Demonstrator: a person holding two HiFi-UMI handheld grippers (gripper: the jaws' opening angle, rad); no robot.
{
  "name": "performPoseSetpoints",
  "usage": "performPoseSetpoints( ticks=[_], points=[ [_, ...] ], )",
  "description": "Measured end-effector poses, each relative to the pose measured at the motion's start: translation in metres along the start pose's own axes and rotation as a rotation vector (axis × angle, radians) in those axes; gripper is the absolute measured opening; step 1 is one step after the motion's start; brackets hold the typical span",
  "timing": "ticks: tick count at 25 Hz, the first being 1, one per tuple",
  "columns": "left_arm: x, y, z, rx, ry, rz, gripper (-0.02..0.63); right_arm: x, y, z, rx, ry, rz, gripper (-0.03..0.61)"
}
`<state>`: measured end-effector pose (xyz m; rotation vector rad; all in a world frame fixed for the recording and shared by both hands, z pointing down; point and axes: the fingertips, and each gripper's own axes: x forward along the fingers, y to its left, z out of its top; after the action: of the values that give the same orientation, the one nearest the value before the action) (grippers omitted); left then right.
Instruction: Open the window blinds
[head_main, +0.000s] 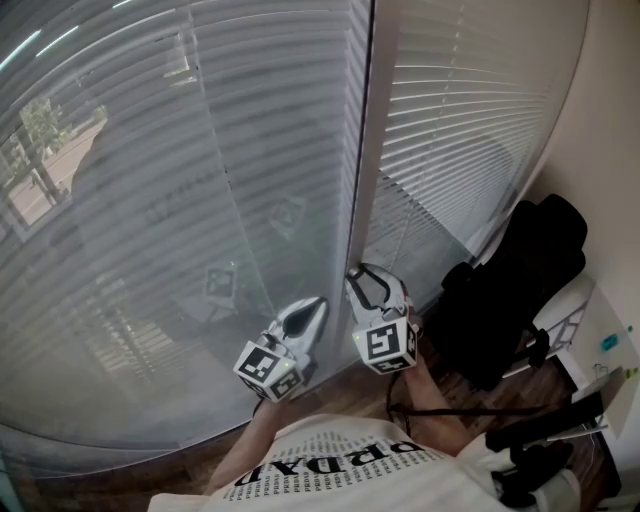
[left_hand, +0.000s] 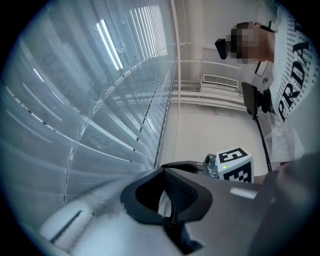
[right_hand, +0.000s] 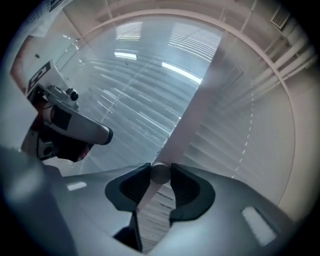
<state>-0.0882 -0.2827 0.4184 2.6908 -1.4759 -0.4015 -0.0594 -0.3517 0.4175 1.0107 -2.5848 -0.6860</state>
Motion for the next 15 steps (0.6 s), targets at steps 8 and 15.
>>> performPoseSetpoints(
  ticks=[8,15],
  points=[
    [0.0006,0.0000,-0.0024,-0.002,0.007,-0.002,-0.005,-0.0002,-0.0020,-0.0017,0.140,-0.020,0.003,0.133],
    [0.0021,-0.0004,-0.0040,-0.012,0.010,-0.006,-0.005,-0.0002,-0.0085,-0.0037,0.397,-0.052,0.004,0.132]
  ],
)
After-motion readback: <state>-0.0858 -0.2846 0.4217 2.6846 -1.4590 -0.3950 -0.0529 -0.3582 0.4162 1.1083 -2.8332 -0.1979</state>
